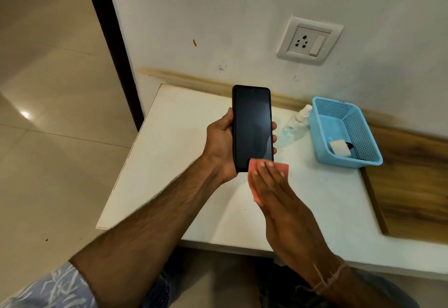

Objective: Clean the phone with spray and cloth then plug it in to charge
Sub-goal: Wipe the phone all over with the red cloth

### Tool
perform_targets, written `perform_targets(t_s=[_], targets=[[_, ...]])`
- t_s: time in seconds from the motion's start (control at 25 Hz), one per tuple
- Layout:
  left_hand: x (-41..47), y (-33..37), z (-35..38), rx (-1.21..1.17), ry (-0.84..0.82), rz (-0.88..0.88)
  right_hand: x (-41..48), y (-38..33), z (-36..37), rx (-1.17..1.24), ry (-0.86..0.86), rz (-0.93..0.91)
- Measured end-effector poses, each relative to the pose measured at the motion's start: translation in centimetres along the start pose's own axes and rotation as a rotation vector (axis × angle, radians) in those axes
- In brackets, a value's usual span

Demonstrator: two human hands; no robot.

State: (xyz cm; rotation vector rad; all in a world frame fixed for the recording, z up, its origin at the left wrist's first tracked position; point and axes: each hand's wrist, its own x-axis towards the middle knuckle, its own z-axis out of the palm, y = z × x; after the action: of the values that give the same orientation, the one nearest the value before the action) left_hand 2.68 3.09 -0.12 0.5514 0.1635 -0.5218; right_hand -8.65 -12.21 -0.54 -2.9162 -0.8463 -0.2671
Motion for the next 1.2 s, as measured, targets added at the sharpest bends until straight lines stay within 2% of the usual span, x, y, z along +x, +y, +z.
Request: perform_targets(t_s=[0.32,0.48,0.68,0.8,0.92,1.04,1.2], targets=[[0.2,-0.3,-0.1,0.128,0.127,0.043,12.4,4.1,-3.5,0.156,0.065,0.172],[0.0,0.0,-0.1,0.101,0.110,0.034,7.7,2.3,-2.4,0.129,0.065,0.102],[-0.2,-0.2,0.0,0.034,0.009,-0.017,-0.9,0.0,-0.3,0.041,-0.064,0.056],[0.2,-0.2,-0.2,0.042,0.009,-0.002,1.3,1.0,-1.5,0.060,-0.029,0.020],[0.2,-0.3,0.1,0.118,0.090,0.031,8.1,2.5,-3.1,0.104,0.057,0.090],[0.1,-0.6,0.2,0.124,0.118,0.038,12.9,3.5,-3.8,0.156,0.065,0.168],[-0.3,-0.2,0.2,0.073,0.095,0.011,8.5,1.7,-2.3,0.154,0.070,0.083]])
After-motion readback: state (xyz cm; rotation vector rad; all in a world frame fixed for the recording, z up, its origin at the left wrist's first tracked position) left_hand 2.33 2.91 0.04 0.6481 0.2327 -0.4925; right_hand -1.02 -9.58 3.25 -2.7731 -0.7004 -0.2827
